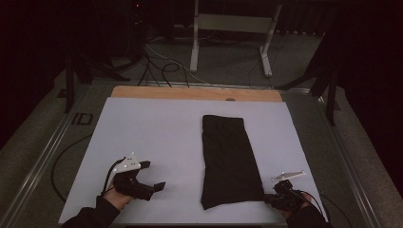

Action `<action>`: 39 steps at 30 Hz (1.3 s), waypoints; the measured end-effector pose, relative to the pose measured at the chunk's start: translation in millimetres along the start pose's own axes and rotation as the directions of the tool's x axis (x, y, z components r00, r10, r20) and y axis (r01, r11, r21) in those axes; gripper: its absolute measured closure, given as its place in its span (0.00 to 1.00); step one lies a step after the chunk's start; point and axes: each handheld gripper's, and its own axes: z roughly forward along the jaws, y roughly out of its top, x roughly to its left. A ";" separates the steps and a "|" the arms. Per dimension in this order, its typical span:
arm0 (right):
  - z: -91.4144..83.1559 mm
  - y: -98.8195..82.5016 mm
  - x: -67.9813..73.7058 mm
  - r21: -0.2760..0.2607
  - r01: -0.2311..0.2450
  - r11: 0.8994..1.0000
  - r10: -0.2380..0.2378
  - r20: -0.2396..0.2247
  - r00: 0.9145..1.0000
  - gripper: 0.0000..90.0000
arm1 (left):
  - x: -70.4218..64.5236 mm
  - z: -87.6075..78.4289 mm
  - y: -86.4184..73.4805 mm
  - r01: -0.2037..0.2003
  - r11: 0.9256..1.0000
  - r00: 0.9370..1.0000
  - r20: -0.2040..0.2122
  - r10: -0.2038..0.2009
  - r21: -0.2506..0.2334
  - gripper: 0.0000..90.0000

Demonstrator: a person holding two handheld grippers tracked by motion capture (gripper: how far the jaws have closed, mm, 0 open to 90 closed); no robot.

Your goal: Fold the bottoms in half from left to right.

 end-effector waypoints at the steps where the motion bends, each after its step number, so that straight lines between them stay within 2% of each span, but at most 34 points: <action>1: -0.1 0.2 0.8 0.001 0.001 1.000 -0.001 0.002 1.000 0.95 | 0.0 0.2 0.0 0.000 1.000 1.000 -0.002 0.000 0.000 0.00; 5: -1.4 1.4 1.3 -0.006 0.018 1.000 -0.018 -0.010 1.000 0.90 | -0.1 0.3 -0.1 -0.002 1.000 1.000 0.000 0.002 0.003 0.00; 8: -8.2 5.8 2.9 -0.050 0.027 0.998 -0.026 0.010 1.000 0.78 | 0.6 0.4 0.0 0.002 1.000 1.000 0.003 -0.002 0.001 0.00; 10: -12.6 9.3 2.1 -0.091 0.028 0.995 -0.024 0.045 0.999 0.64 | 0.6 0.4 0.1 -0.001 1.000 1.000 0.005 0.001 -0.001 0.00; 15: -15.5 20.2 -2.5 -0.204 0.035 0.978 -0.021 0.074 0.997 0.44 | 0.5 0.1 0.5 -0.008 1.000 1.000 0.006 0.008 -0.004 0.00; 18: -13.5 24.6 -2.9 -0.239 0.055 0.969 -0.036 0.086 0.996 0.37 | 1.0 0.1 0.2 -0.009 1.000 1.000 0.008 0.009 -0.005 0.00; 19: -13.5 24.6 -2.9 -0.239 0.055 0.969 -0.036 0.086 0.996 0.37 | 1.0 0.1 0.2 -0.009 1.000 1.000 0.008 0.009 -0.005 0.00; 21: -12.4 27.8 -2.7 -0.269 0.073 0.960 -0.051 0.089 0.995 0.35 | 1.3 0.3 -0.1 -0.008 1.000 1.000 0.006 0.008 -0.006 0.00; 23: -12.6 30.0 -2.2 -0.312 0.093 0.946 -0.072 0.080 0.994 0.34 | 1.3 0.6 -0.2 -0.010 1.000 1.000 0.006 0.010 -0.004 0.00; 24: -12.2 31.8 -1.6 -0.315 0.095 0.944 -0.072 0.085 0.994 0.32 | 1.4 0.7 -0.3 -0.011 1.000 1.000 0.006 0.011 -0.001 0.00; 25: -11.8 33.0 -1.8 -0.331 0.106 0.938 -0.079 0.091 0.993 0.30 | 1.3 0.8 -0.4 -0.013 1.000 1.000 0.005 0.013 0.000 0.00; 26: -11.8 33.0 -1.8 -0.331 0.106 0.938 -0.079 0.091 0.993 0.30 | 1.3 0.8 -0.4 -0.013 1.000 1.000 0.005 0.013 0.000 0.00; 27: -11.7 34.3 -1.3 -0.347 0.109 0.932 -0.082 0.091 0.992 0.29 | 1.0 0.7 -0.3 -0.014 1.000 1.000 0.005 0.014 -0.003 0.00; 28: -10.1 36.7 -1.9 -0.361 0.133 0.923 -0.110 0.084 0.990 0.18 | 1.0 0.6 -0.3 -0.015 1.000 1.000 0.005 0.015 -0.003 0.00; 31: -7.3 37.4 -1.1 -0.379 0.151 0.913 -0.132 0.076 0.988 0.14 | 1.2 0.9 -0.6 -0.016 1.000 1.000 0.006 0.016 0.001 0.00; 32: -6.0 37.3 0.2 -0.386 0.157 0.909 -0.133 0.088 0.987 0.12 | 1.0 1.4 -0.9 -0.015 1.000 1.000 0.006 0.015 0.000 0.00; 34: -5.1 35.6 2.5 -0.403 0.175 0.898 -0.125 0.146 0.981 0.12 | 0.5 1.9 -1.3 -0.019 1.000 1.000 0.006 0.019 0.003 0.00; 36: -3.7 35.2 1.2 -0.410 0.163 0.897 -0.117 0.136 0.984 0.11 | -0.1 2.2 -1.7 -0.023 1.000 1.000 0.008 0.023 0.004 0.00; 39: -3.8 33.5 0.8 -0.420 0.172 0.891 -0.109 0.171 0.979 0.11 | -0.4 3.0 -2.5 -0.026 1.000 1.000 0.008 0.026 0.011 0.00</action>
